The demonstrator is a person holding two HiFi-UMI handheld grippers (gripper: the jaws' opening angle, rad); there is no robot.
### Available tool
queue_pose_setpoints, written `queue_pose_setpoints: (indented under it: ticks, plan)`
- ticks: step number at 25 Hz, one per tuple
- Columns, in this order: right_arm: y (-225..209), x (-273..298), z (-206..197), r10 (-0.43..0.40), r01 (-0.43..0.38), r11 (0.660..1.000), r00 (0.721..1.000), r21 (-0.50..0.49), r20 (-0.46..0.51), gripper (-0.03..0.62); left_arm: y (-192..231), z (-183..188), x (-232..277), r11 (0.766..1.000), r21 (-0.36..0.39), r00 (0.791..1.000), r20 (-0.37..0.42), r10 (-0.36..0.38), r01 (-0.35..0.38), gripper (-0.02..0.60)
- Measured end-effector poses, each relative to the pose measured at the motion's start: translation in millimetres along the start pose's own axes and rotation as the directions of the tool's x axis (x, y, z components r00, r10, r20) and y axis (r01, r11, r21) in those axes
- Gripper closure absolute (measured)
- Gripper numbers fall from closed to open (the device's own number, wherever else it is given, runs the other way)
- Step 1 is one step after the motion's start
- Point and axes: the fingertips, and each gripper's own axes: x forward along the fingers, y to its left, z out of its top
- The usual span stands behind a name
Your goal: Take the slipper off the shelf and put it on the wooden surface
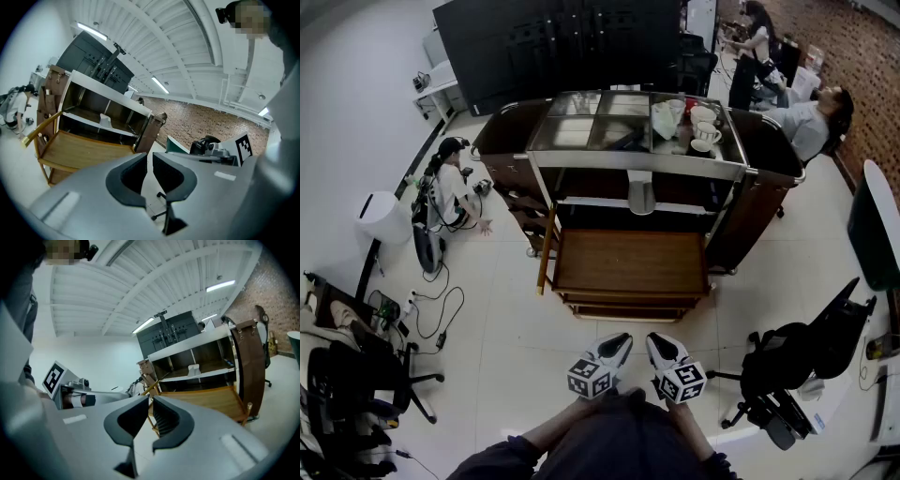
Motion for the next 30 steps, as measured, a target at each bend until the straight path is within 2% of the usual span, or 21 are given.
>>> queue_pose_setpoints:
  ticks: [4, 9, 12, 15, 19, 24, 30]
  plan:
    - [15, 40, 4, -0.004, 0.004, 1.000, 1.000, 0.005, -0.020, 0.565, 38, 26, -8, 1.000, 0.002, 1.000, -0.003, -0.023, 0.023, 0.526]
    - [34, 84, 7, 0.009, -0.009, 1.000, 0.999, 0.010, -0.048, 0.554, 80, 50, -26, 1.000, -0.014, 1.000, 0.005, -0.015, 0.016, 0.525]
    - [35, 108, 11, -0.007, 0.007, 1.000, 0.999, 0.007, -0.044, 0.554, 105, 61, -35, 0.999, -0.035, 0.999, 0.036, -0.005, 0.006, 0.525]
    - [33, 127, 10, -0.018, 0.019, 1.000, 0.998, 0.005, -0.063, 0.554, 131, 73, -39, 0.996, -0.091, 0.996, 0.087, 0.028, -0.020, 0.524]
    - [23, 143, 13, -0.030, 0.031, 1.000, 0.996, 0.007, -0.087, 0.554, 153, 88, -45, 0.976, -0.217, 0.980, 0.188, 0.062, -0.020, 0.525]
    - [-20, 181, 21, -0.052, 0.048, 0.998, 0.989, -0.033, -0.138, 0.554, 171, 83, -25, 0.976, -0.216, 0.988, 0.138, 0.066, -0.035, 0.522]
    - [-127, 240, 42, -0.117, 0.101, 0.991, 0.974, -0.088, -0.196, 0.554, 191, 94, 25, 0.967, -0.251, 0.988, 0.134, 0.074, -0.039, 0.480]
